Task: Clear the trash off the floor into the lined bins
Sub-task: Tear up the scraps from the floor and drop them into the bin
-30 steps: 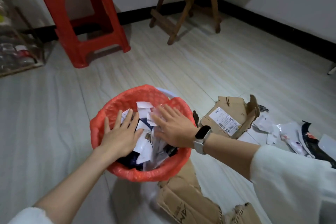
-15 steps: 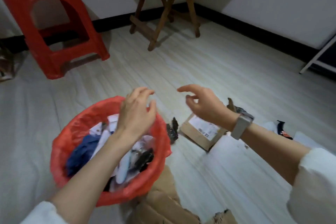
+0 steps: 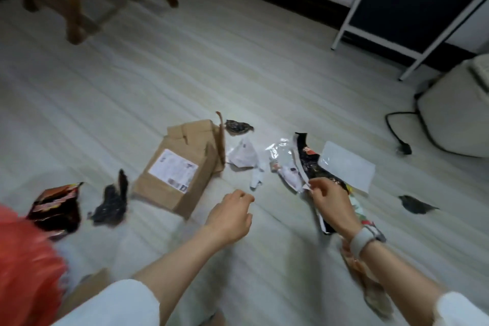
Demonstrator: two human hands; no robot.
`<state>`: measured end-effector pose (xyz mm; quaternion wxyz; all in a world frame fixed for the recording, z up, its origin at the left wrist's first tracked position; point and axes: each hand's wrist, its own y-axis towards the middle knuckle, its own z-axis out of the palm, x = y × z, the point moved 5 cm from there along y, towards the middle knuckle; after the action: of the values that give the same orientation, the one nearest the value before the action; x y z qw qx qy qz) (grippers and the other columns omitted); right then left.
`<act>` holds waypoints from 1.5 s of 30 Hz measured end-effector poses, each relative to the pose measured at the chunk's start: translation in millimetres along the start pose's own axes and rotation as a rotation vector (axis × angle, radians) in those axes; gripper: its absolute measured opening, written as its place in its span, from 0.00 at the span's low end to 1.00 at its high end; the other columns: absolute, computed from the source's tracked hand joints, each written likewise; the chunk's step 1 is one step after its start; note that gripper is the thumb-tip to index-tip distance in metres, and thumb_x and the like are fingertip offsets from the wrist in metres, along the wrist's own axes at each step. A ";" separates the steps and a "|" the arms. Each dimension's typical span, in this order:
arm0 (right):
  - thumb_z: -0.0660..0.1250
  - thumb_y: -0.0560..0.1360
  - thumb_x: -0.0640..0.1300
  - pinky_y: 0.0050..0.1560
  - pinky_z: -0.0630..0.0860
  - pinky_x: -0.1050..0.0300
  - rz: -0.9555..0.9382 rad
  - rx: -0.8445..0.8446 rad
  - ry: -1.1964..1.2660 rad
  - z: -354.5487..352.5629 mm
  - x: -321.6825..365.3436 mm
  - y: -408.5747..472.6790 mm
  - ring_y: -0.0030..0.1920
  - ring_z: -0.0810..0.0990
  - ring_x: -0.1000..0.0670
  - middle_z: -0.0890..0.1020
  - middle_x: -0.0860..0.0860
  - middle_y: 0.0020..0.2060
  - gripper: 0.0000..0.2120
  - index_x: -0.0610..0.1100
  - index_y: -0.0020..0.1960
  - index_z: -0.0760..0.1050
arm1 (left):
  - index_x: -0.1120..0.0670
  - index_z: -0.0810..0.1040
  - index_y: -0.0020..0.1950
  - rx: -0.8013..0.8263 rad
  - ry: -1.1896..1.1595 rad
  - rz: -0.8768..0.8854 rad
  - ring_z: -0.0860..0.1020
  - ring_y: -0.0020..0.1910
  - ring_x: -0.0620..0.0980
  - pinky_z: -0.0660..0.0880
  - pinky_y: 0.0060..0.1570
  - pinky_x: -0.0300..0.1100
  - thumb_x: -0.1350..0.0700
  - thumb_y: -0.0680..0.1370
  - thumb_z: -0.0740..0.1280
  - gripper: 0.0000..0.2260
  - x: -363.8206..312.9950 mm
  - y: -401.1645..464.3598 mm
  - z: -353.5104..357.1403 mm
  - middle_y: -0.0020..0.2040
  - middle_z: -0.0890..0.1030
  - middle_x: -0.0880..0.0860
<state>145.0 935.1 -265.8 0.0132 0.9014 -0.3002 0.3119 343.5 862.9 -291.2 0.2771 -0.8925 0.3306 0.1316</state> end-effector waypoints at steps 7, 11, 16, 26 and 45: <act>0.62 0.75 0.51 0.62 0.66 0.50 -0.121 0.047 -0.339 34.0 -24.0 67.8 0.64 0.67 0.42 0.71 0.42 0.63 0.24 0.44 0.68 0.66 | 0.53 0.56 0.73 -0.192 0.118 -0.099 0.53 0.73 0.57 0.62 0.68 0.53 0.52 0.76 0.61 0.27 -4.4 78.3 7.7 0.76 0.52 0.56; 0.63 0.69 0.66 0.71 0.50 0.38 -0.128 0.221 -0.516 61.4 -27.7 90.2 0.74 0.48 0.39 0.50 0.44 0.75 0.43 0.54 0.74 0.44 | 0.48 0.43 0.76 -0.159 0.238 -0.138 0.40 0.75 0.59 0.53 0.71 0.55 0.42 0.74 0.65 0.40 5.1 118.8 0.9 0.76 0.38 0.56; 0.63 0.66 0.69 0.61 0.64 0.40 -0.097 0.267 -0.549 76.3 -47.2 101.5 0.68 0.58 0.38 0.59 0.42 0.70 0.42 0.54 0.72 0.50 | 0.43 0.39 0.75 0.002 0.206 -0.215 0.40 0.75 0.59 0.47 0.72 0.57 0.35 0.69 0.67 0.46 19.2 149.5 12.9 0.76 0.37 0.56; 0.66 0.56 0.37 0.21 0.66 0.62 -0.219 0.203 -0.868 67.4 -20.2 111.0 0.24 0.76 0.43 0.77 0.43 0.29 0.08 0.41 0.34 0.79 | 0.50 0.65 0.66 -0.113 0.347 -0.114 0.61 0.68 0.60 0.67 0.59 0.54 0.49 0.77 0.60 0.18 4.3 143.4 18.4 0.70 0.63 0.57; 0.54 0.72 0.30 0.38 0.71 0.55 0.327 0.143 0.685 -9.2 -76.1 74.2 0.39 0.75 0.45 0.77 0.45 0.37 0.13 0.43 0.41 0.73 | 0.51 0.74 0.57 -0.424 -0.341 -0.277 0.76 0.49 0.61 0.69 0.42 0.47 0.60 0.73 0.60 0.14 16.6 90.7 -2.4 0.47 0.80 0.57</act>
<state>51.6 916.7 -313.9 -0.0002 0.6838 -0.3957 0.6131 295.8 796.0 -333.2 0.1513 -0.9320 0.1197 0.3067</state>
